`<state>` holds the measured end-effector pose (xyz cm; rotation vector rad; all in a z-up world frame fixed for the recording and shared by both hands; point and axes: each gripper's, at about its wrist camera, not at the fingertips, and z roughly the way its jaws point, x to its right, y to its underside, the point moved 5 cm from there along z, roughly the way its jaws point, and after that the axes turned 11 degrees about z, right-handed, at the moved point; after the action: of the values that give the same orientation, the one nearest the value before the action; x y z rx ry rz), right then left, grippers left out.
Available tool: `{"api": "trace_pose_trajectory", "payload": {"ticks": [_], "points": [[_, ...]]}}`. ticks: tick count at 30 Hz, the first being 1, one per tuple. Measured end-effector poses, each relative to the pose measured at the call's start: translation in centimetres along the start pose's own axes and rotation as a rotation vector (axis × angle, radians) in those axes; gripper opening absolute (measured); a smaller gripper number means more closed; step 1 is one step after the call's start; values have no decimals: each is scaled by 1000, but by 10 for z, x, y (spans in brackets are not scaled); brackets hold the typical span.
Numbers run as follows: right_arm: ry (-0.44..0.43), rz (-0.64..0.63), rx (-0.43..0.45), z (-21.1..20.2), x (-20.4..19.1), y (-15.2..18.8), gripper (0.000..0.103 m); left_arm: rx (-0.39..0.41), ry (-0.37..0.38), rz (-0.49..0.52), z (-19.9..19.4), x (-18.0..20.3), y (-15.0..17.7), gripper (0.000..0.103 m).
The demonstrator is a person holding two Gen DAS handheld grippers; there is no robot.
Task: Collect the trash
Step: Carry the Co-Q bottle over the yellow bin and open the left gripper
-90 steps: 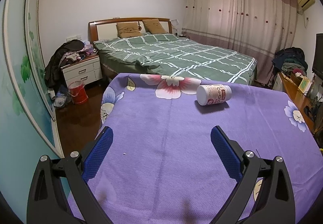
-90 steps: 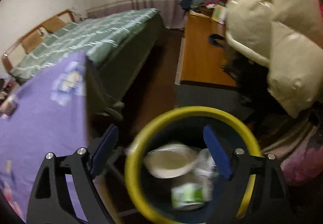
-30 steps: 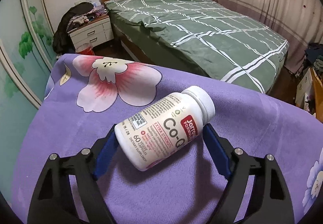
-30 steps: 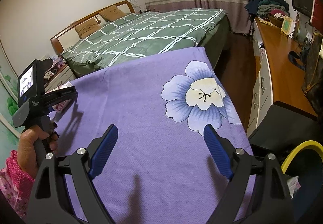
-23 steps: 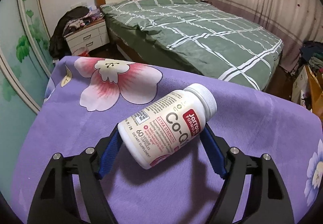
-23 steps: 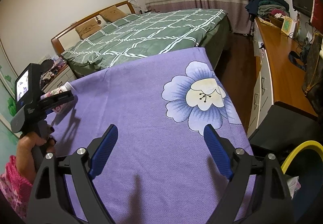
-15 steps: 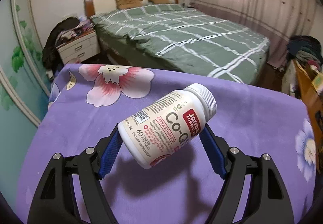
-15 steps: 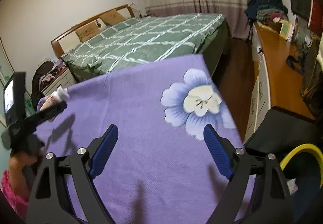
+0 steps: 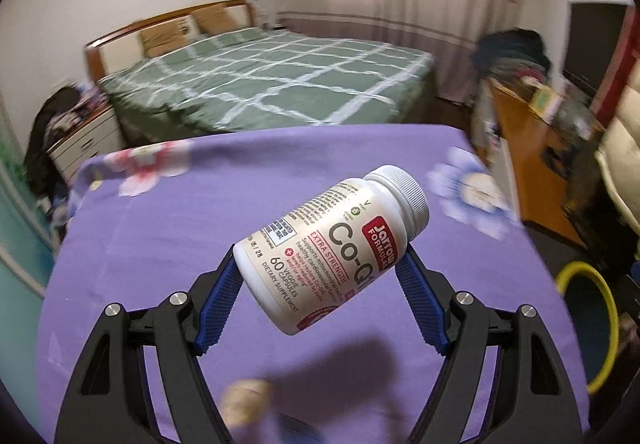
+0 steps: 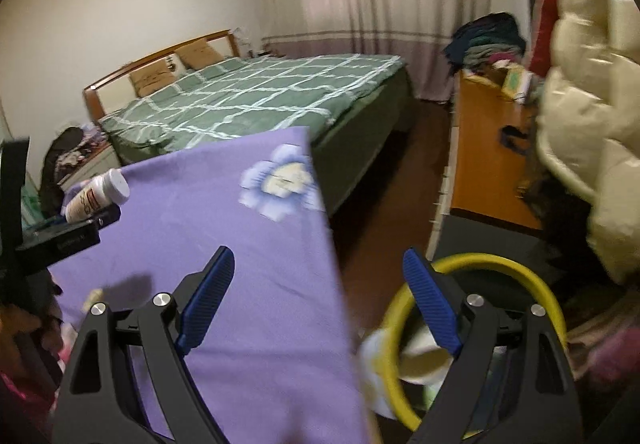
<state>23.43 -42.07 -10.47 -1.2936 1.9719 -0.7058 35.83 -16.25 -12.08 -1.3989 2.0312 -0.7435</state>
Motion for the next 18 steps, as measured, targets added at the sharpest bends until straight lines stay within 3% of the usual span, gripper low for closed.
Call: {"api": "trace_pose_trajectory", "payload": {"ticks": [10,18], "points": [[165,91,48,-69,107,35,82,-1,264,213,-22,187,-4,76],[257,176,72,-106,168,61,82,-52,385,361,-21,321,2,76]]}}
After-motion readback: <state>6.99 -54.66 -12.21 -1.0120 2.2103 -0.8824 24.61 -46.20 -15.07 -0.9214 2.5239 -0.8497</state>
